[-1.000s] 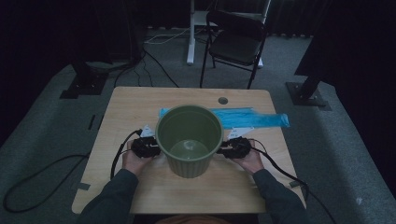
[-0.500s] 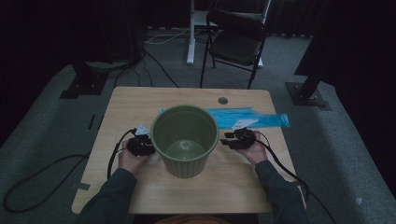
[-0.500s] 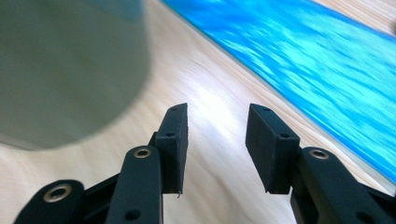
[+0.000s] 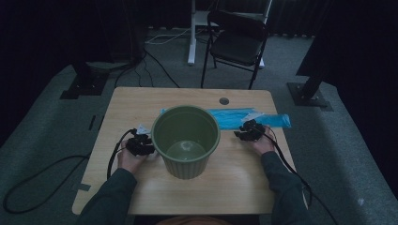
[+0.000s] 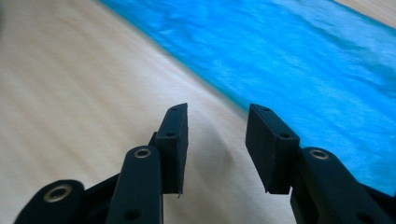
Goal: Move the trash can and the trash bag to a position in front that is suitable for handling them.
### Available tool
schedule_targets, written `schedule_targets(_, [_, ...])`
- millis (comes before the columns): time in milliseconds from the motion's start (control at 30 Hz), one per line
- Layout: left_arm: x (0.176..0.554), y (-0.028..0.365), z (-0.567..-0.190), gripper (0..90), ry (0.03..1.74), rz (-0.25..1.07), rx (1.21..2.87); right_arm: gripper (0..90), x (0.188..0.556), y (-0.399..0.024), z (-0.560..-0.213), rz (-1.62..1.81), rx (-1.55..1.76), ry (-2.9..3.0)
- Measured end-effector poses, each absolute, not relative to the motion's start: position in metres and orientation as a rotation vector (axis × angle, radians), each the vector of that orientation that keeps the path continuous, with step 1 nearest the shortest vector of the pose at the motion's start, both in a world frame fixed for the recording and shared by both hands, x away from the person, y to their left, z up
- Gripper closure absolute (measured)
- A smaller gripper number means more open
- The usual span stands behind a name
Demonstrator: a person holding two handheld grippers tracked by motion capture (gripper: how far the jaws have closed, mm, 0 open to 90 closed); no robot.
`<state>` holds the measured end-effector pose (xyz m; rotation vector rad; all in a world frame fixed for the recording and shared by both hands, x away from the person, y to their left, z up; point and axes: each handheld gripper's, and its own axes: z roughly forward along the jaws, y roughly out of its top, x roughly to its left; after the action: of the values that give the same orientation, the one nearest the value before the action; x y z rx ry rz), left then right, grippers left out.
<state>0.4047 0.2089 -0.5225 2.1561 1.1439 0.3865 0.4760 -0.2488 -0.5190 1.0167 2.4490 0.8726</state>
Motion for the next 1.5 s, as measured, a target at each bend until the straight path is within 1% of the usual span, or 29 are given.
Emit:
schedule_targets(233, [0.409, 0.211, -0.527, 55.8, 1.175, 0.376, 2.171, 55.1, 0.493, -0.260, -0.522, 0.778, 1.077, 2.408])
schedule_targets(400, [0.412, 0.211, -0.530, 55.5, 1.181, 0.376, 2.179, 53.7, 0.503, -0.266, -0.523, 0.776, 1.116, 2.389])
schedule_targets(767, [0.412, 0.209, -0.530, 54.3, 1.171, 0.380, 2.178, 52.1, 0.518, -0.267, -0.527, 0.756, 1.167, 2.422])
schedule_targets(933, [0.411, 0.208, -0.530, 53.4, 1.168, 0.383, 2.181, 53.3, 0.521, -0.265, -0.527, 0.774, 1.180, 2.441])
schedule_targets(1000, [0.412, 0.208, -0.530, 53.2, 1.166, 0.385, 2.183, 59.6, 0.524, -0.268, -0.527, 0.813, 1.213, 2.458])
schedule_targets(1200, [0.412, 0.207, -0.530, 52.3, 1.163, 0.388, 2.186, 80.6, 0.523, -0.268, -0.525, 0.784, 1.209, 2.467])
schedule_targets(1233, [0.412, 0.207, -0.530, 52.2, 1.163, 0.388, 2.186, 80.6, 0.523, -0.268, -0.525, 0.784, 1.209, 2.467])
schedule_targets(1300, [0.412, 0.206, -0.530, 52.2, 1.161, 0.389, 2.189, 86.6, 0.520, -0.266, -0.525, 0.764, 1.189, 2.475])
schedule_targets(1333, [0.412, 0.206, -0.530, 52.0, 1.161, 0.389, 2.189, 86.6, 0.520, -0.266, -0.525, 0.764, 1.189, 2.475])
schedule_targets(1367, [0.412, 0.206, -0.531, 51.8, 1.160, 0.389, 2.188, 88.8, 0.515, -0.263, -0.523, 0.721, 1.155, 2.494])
schedule_targets(1500, [0.411, 0.206, -0.530, 51.7, 1.158, 0.389, 2.192, 89.0, 0.507, -0.262, -0.522, 0.707, 1.139, 2.509])
